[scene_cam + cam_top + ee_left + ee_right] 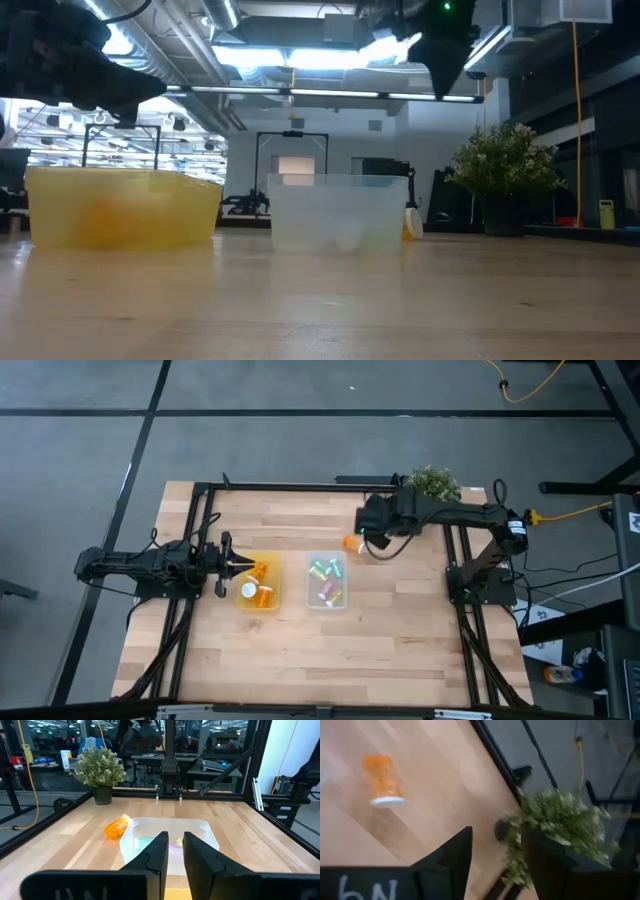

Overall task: Pick and place medicine bottles into bin by pill shape (circle, oval)
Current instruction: Put the orange pill bottle into the yellow bin

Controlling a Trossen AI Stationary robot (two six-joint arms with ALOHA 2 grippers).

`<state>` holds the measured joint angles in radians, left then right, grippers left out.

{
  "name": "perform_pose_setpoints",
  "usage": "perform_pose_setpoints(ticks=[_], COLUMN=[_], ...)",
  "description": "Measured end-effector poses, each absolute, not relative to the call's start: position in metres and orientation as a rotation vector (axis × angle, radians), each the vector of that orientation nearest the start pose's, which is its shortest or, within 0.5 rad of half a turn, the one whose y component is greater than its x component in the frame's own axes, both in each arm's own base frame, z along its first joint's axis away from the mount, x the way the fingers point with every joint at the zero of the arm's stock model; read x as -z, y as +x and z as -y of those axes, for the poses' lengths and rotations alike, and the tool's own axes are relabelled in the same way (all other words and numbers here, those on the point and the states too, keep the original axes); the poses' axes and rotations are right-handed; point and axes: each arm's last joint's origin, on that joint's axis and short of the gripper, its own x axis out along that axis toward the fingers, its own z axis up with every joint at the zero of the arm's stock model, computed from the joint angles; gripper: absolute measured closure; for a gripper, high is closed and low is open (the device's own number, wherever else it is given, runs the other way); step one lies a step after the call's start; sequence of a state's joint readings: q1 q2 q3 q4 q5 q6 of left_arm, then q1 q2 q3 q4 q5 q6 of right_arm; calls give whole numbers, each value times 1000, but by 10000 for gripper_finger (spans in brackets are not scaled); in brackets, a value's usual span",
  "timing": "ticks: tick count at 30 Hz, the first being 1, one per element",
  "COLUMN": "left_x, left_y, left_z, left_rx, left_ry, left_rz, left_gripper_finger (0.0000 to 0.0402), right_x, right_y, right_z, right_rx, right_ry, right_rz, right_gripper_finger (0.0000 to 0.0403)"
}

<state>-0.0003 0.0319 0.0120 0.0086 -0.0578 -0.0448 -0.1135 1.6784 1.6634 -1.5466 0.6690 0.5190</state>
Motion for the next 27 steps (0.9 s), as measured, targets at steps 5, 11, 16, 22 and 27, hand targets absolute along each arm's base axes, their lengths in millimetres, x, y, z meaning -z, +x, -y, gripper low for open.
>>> perform_pose_setpoints(ticks=[5,11,16,22,27], left_x=[-166,-166,-166,-166,-166], left_y=[99,99,99,99,99], left_z=[-2,-2,-2,-2,-2], left_rx=[-58,-58,-58,-58,-62], left_ry=[-50,-55,-80,-78,-76], left_rz=[-10,-10,-10,-10,-9], left_gripper_finger=[351,351,351,351,351], right_x=[-339,-312,-265,-228,-221], right_y=[268,224,203,209,220], right_z=[68,68,63,61,64], right_rx=[1024,1051,874,698,647], right_ry=[41,205,386,493,464], right_rz=[-1303,-1175,-1048,-818,-673], right_gripper_finger=[231,231,231,231,231])
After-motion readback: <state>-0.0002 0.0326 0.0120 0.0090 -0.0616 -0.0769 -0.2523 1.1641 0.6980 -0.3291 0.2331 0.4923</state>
